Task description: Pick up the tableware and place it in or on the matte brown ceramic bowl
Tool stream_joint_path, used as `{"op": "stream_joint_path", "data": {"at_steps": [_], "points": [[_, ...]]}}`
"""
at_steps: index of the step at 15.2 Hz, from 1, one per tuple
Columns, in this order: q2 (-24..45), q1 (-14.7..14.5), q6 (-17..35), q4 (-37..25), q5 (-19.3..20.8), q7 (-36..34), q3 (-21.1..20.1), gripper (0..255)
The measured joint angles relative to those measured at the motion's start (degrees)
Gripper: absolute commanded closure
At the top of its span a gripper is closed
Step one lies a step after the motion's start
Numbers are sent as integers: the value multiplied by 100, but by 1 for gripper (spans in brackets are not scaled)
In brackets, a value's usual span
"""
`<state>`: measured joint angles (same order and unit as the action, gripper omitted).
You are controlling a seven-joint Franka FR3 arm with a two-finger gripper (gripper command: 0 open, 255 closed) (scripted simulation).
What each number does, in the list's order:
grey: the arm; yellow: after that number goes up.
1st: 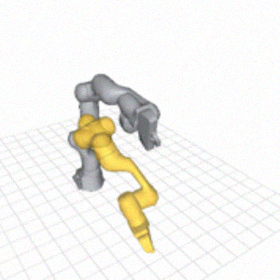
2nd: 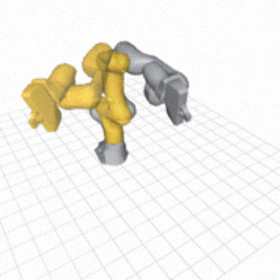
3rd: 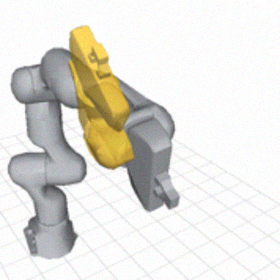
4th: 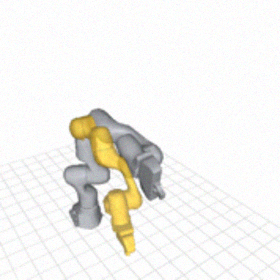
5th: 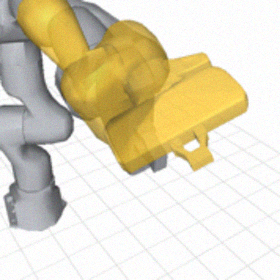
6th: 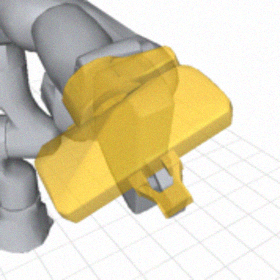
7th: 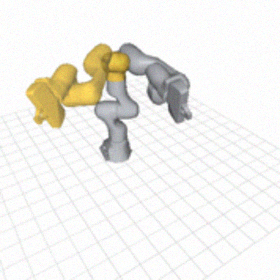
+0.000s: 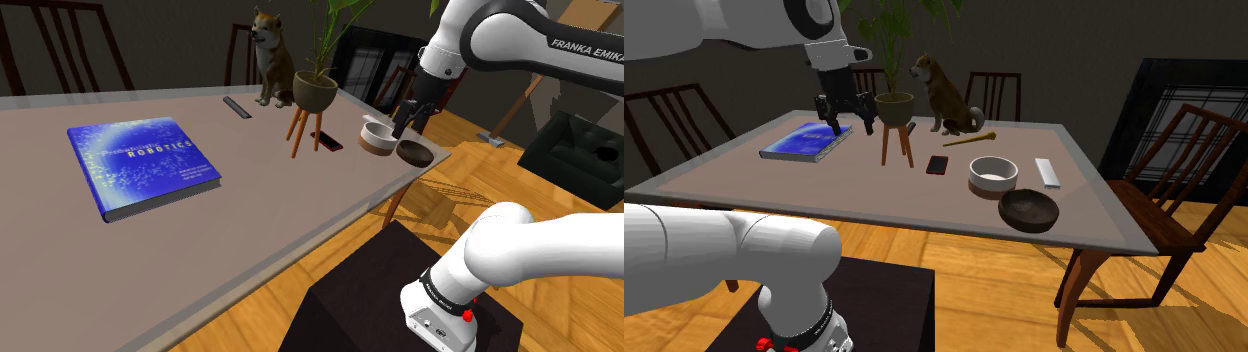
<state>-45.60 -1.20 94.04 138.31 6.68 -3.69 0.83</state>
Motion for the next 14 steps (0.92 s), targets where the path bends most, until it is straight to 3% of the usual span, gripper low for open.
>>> {"op": "stream_joint_path", "data": {"at_steps": [5,14], "points": [[359,116,405,-2,167,285,335,0],[1843,329,1593,-446,363,1114,1257,0]]}}
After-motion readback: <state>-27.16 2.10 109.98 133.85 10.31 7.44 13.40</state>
